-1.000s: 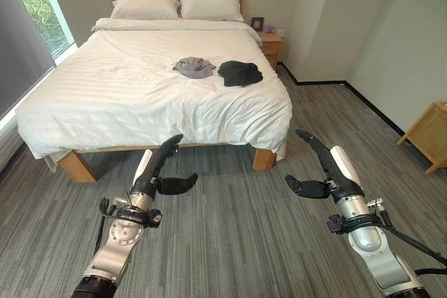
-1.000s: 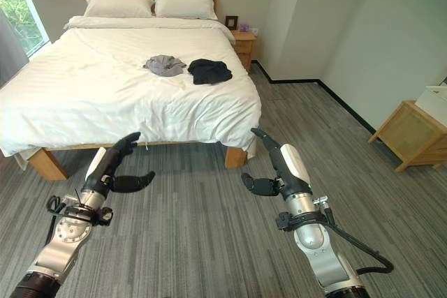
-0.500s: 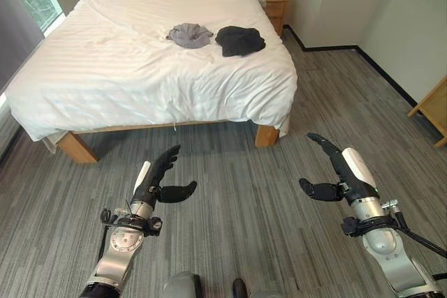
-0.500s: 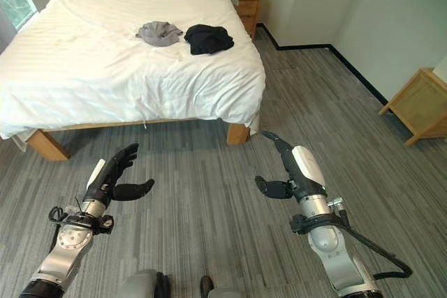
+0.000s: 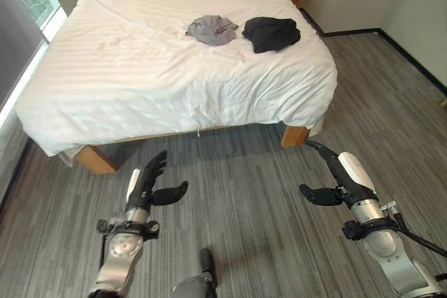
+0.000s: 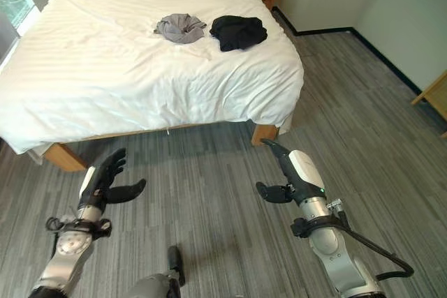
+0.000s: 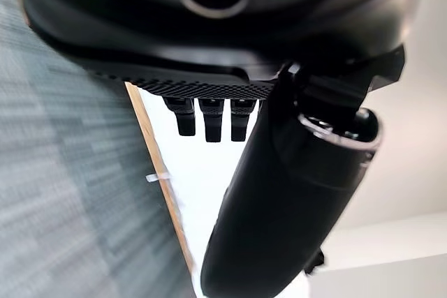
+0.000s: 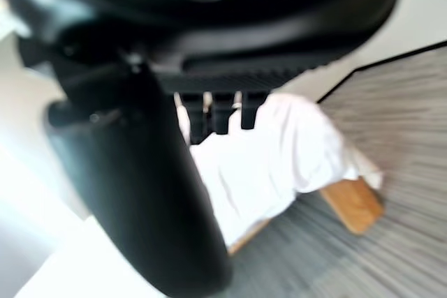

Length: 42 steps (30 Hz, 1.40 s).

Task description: Pick up bed clothes into laundry basket.

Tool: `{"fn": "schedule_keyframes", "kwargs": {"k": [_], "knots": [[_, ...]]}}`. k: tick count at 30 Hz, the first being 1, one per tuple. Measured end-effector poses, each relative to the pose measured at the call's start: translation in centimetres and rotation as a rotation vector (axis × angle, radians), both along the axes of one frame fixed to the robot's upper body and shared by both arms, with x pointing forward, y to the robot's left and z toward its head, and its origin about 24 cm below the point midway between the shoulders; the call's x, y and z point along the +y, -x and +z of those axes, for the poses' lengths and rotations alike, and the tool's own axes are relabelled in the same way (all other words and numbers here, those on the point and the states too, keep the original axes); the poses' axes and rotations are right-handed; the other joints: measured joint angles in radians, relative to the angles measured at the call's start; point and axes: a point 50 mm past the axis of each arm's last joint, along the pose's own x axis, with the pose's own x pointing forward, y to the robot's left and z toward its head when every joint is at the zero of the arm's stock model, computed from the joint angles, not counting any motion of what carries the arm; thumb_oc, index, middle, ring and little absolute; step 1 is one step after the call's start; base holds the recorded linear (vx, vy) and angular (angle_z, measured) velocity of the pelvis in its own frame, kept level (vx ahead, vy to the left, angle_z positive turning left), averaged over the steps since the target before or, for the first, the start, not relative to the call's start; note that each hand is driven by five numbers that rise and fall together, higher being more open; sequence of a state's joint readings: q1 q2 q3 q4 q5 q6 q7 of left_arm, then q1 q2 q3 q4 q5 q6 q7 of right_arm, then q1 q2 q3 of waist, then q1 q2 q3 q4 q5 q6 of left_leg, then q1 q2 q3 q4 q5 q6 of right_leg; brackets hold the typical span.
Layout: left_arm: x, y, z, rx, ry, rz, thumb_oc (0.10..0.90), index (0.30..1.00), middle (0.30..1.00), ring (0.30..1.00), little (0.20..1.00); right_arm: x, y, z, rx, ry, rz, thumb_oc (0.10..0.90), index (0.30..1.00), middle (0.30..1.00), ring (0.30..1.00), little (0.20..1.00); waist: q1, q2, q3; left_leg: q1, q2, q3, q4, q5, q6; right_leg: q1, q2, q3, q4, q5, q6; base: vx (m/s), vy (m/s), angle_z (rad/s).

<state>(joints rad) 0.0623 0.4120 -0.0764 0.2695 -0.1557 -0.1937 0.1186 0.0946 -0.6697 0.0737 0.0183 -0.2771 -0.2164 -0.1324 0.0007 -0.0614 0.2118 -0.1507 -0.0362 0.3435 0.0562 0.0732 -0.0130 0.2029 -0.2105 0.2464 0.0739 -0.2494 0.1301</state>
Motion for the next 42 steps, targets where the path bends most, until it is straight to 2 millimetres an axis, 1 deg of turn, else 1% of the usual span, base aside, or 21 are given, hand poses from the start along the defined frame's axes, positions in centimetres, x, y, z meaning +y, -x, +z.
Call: {"fn": "schedule_keyframes", "kwargs": {"k": [1, 4, 6, 8, 9, 10, 13, 16, 18, 19, 22, 23, 24, 27, 30, 32, 33, 36, 37, 40, 42], "knots": [[0.1, 0.0, 0.0, 0.004, -0.004, 0.0, 0.8, 0.9, 0.9, 0.9, 0.9, 0.2, 0.0, -0.2, 0.003, -0.003, 0.002, 0.8, 0.9, 0.9, 0.9, 0.9, 0.003, -0.01, -0.004, 0.001, -0.009, 0.0, -0.001, -0.002, 0.003, -0.014, -0.007, -0.006, 0.023, -0.003, 0.0, 0.76, 0.054, -0.39], [-1.0, -0.2, -0.2, 0.018, -0.014, -0.062, 0.8, 0.9, 0.9, 0.9, 0.9, 1.8, -0.7, -0.5, 0.02, 0.026, 0.066, 0.8, 0.9, 0.9, 0.9, 0.9, -0.013, -0.008, -0.013, 0.04, -0.003, 0.037, -0.053, 0.0, 0.076, -0.224, 0.022, -0.026, 0.438, -0.013, 0.137, 0.44, 0.075, -0.19], [-1.9, -0.4, -0.2, 0.024, -0.014, -0.118, 0.8, 0.9, 0.9, 0.9, 0.9, 2.6, -0.9, -0.1, 0.001, 0.035, 0.094, 0.8, 0.9, 0.9, 0.9, 0.9, -0.012, -0.008, -0.015, 0.082, -0.018, 0.057, -0.08, -0.005, 0.114, -0.328, -0.019, -0.088, 0.623, 0.018, 0.134, 0.33, 0.079, -0.26], [-3.1, -0.8, 0.1, 0.012, -0.012, -0.176, 0.8, 0.9, 0.9, 0.9, 0.9, 3.2, -1.2, 1.1, -0.049, 0.044, 0.125, 0.8, 0.9, 0.9, 0.9, 0.9, -0.02, 0.032, -0.005, 0.146, -0.015, 0.082, -0.135, -0.003, 0.128, -0.446, -0.127, -0.233, 0.75, 0.05, 0.116, 0.55, 0.061, -0.35], [-3.4, -0.9, 0.6, -0.009, -0.009, -0.196, 0.8, 0.9, 0.9, 0.9, 0.9, 3.4, -1.2, 1.9, -0.078, 0.055, 0.147, 0.8, 0.9, 0.9, 0.9, 0.9, -0.025, 0.052, -0.001, 0.171, -0.004, 0.085, -0.152, -0.014, 0.119, -0.489, -0.178, -0.359, 0.682, 0.024, 0.093, 0.43, -0.043, -0.4], [-3.5, -1.1, 0.9, -0.024, -0.008, -0.199, 0.8, 0.9, 0.9, 0.9, 0.9, 3.7, -1.2, 2.5, -0.106, 0.056, 0.162, 0.8, 0.9, 0.9, 0.9, 0.9, -0.027, 0.071, 0.005, 0.175, 0.014, 0.091, -0.148, 0.001, 0.114, -0.494, -0.171, -0.412, 0.588, 0.037, 0.1, 0.39, -0.113, -0.2], [-3.2, -1.6, 1.3, -0.035, -0.019, -0.208, 0.8, 0.9, 0.9, 0.9, 0.9, 4.0, -1.1, 3.2, -0.14, 0.057, 0.186, 0.8, 0.9, 0.9, 0.9, 0.9, -0.074, 0.064, 0.019, 0.222, 0.039, 0.088, -0.148, -0.016, 0.093, -0.483, -0.091, -0.458, 0.281, 0.131, 0.093, 0.46, -0.199, -0.01], [-3.4, -1.6, 1.0, -0.022, -0.021, -0.216, 0.8, 0.9, 0.9, 0.9, 0.9, 3.5, -1.2, 3.4, -0.149, 0.062, 0.171, 0.8, 0.9, 0.9, 0.9, 0.9, -0.106, 0.054, 0.026, 0.269, 0.045, 0.079, -0.153, -0.066, 0.034, -0.445, -0.01, -0.486, -0.178, 0.333, 0.079, 0.47, -0.21, 0.04], [-3.6, -1.5, 0.4, 0.001, -0.023, -0.222, 0.8, 0.9, 0.9, 0.9, 0.9, 2.9, -1.3, 3.2, -0.141, 0.055, 0.136, 0.8, 0.9, 0.9, 0.9, 0.9, -0.113, 0.044, 0.028, 0.302, 0.035, 0.067, -0.154, -0.087, -0.003, -0.427, -0.019, -0.487, -0.175, 0.347, 0.094, 0.37, -0.203, 0.28], [-4.1, -1.1, -0.5, 0.025, 0.009, -0.213, 0.8, 0.9, 0.9, 0.9, 0.9, 2.1, -1.1, 2.9, -0.126, 0.059, 0.099, 0.8, 0.9, 0.9, 0.9, 0.9, -0.125, 0.075, 0.024, 0.326, 0.062, 0.044, -0.154, -0.109, -0.042, -0.412, 0.003, -0.487, -0.166, 0.417, 0.071, 0.46, -0.303, 0.31], [-5.5, -0.8, -1.2, 0.038, 0.057, -0.222, 0.8, 0.9, 0.9, 0.9, 0.9, 0.2, -1.2, 1.9, -0.062, 0.086, 0.013, 0.8, 0.9, 0.9, 0.9, 0.9, -0.141, 0.16, 0.048, 0.358, 0.152, 0.023, -0.153, -0.102, -0.085, -0.39, 0.093, -0.478, -0.105, 0.429, 0.054, 0.52, -0.353, 0.28], [-5.9, -0.8, -1.3, 0.042, 0.062, -0.236, 0.8, 0.9, 0.9, 0.9, 0.9, -0.3, -0.9, 1.6, -0.039, 0.108, -0.006, 0.8, 0.9, 0.9, 0.9, 0.9, -0.151, 0.16, 0.051, 0.366, 0.163, 0.009, -0.153, -0.083, -0.114, -0.372, 0.105, -0.488, -0.095, 0.43, -0.017, 0.43, -0.413, 0.39], [-6.1, -0.9, -1.3, 0.041, 0.07, -0.244, 0.8, 0.9, 0.9, 0.9, 0.9, -0.7, -0.8, 1.7, -0.038, 0.131, -0.011, 0.8, 0.9, 0.9, 0.9, 0.9, -0.158, 0.174, 0.067, 0.387, 0.171, -0.01, -0.145, -0.051, -0.128, -0.331, 0.125, -0.485, -0.091, 0.393, -0.043, 0.41, -0.458, 0.39], [-6.2, -1.1, -1.4, 0.048, 0.068, -0.253, 0.8, 0.9, 0.9, 0.9, 0.9, -1.3, -0.9, 2.4, -0.064, 0.14, -0.027, 0.8, 0.9, 0.9, 0.9, 0.9, -0.182, 0.167, 0.078, 0.38, 0.203, -0.08, -0.076, -0.026, -0.161, -0.274, 0.133, -0.501, -0.111, 0.378, -0.062, 0.29, -0.454, 0.32], [-6.4, -1.3, -1.8, 0.062, 0.108, -0.248, 0.8, 0.9, 0.9, 0.9, 0.9, -1.4, -1.8, 4.0, -0.122, 0.161, -0.022, 0.8, 0.9, 0.9, 0.9, 0.9, -0.178, 0.156, 0.094, 0.184, 0.219, -0.207, 0.297, -0.039, -0.2, -0.252, 0.126, -0.489, -0.102, 0.335, -0.139, 0.3, -0.502, 0.21], [-6.3, -0.9, -2.2, 0.082, 0.131, -0.244, 0.8, 0.9, 0.9, 0.9, 0.9, -1.2, -2.0, 4.3, -0.137, 0.152, -0.019, 0.8, 0.9, 0.9, 0.9, 0.9, -0.152, 0.135, 0.108, 0.137, 0.226, -0.205, 0.438, 0.064, -0.247, -0.216, 0.108, -0.487, -0.086, 0.326, -0.182, 0.28, -0.371, 0.1], [-6.4, -0.8, -2.2, 0.084, 0.131, -0.254, 0.8, 0.9, 0.9, 0.9, 0.9, -1.0, -1.9, 4.3, -0.142, 0.139, -0.015, 0.8, 0.9, 0.9, 0.9, 0.9, -0.14, 0.11, 0.116, 0.123, 0.235, -0.128, 0.485, 0.091, -0.251, -0.184, 0.086, -0.496, -0.092, 0.318, -0.189, 0.3, -0.249, 0.15], [-6.7, -1.0, -1.8, 0.065, 0.134, -0.27, 0.8, 0.9, 0.9, 0.9, 0.9, -1.2, -1.9, 4.6, -0.154, 0.136, -0.019, 0.8, 0.9, 0.9, 0.9, 0.9, -0.132, 0.103, 0.127, 0.119, 0.203, -0.014, 0.278, 0.049, -0.196, -0.14, 0.071, -0.533, -0.114, 0.303, -0.199, 0.32, -0.038, 0.32], [-6.7, -1.1, -1.5, 0.05, 0.135, -0.272, 0.8, 0.9, 0.9, 0.9, 0.9, -1.3, -1.8, 4.4, -0.145, 0.138, -0.022, 0.8, 0.9, 0.9, 0.9, 0.9, -0.129, 0.11, 0.127, 0.144, 0.166, -0.009, 0.084, 0.043, -0.199, -0.125, 0.072, -0.547, -0.123, 0.3, -0.196, 0.37, 0.07, 0.31], [-6.8, -1.2, -1.1, 0.024, 0.119, -0.275, 0.8, 0.9, 0.9, 0.9, 0.9, -1.7, -1.2, 3.3, -0.109, 0.133, -0.046, 0.8, 0.9, 0.9, 0.9, 0.9, -0.125, 0.141, 0.13, 0.136, 0.142, -0.053, -0.161, 0.069, -0.209, -0.06, 0.091, -0.588, -0.155, 0.286, -0.174, 0.31, -0.048, 0.35], [-7.2, -1.2, -1.0, 0.008, 0.122, -0.251, 0.8, 0.9, 0.9, 0.9, 0.9, -2.0, -0.7, 2.6, -0.074, 0.146, -0.059, 0.8, 0.9, 0.9, 0.9, 0.9, -0.117, 0.146, 0.136, 0.1, 0.151, -0.067, -0.161, 0.068, -0.211, -0.024, 0.083, -0.6, -0.164, 0.281, -0.173, 0.27, -0.114, 0.39]]}}
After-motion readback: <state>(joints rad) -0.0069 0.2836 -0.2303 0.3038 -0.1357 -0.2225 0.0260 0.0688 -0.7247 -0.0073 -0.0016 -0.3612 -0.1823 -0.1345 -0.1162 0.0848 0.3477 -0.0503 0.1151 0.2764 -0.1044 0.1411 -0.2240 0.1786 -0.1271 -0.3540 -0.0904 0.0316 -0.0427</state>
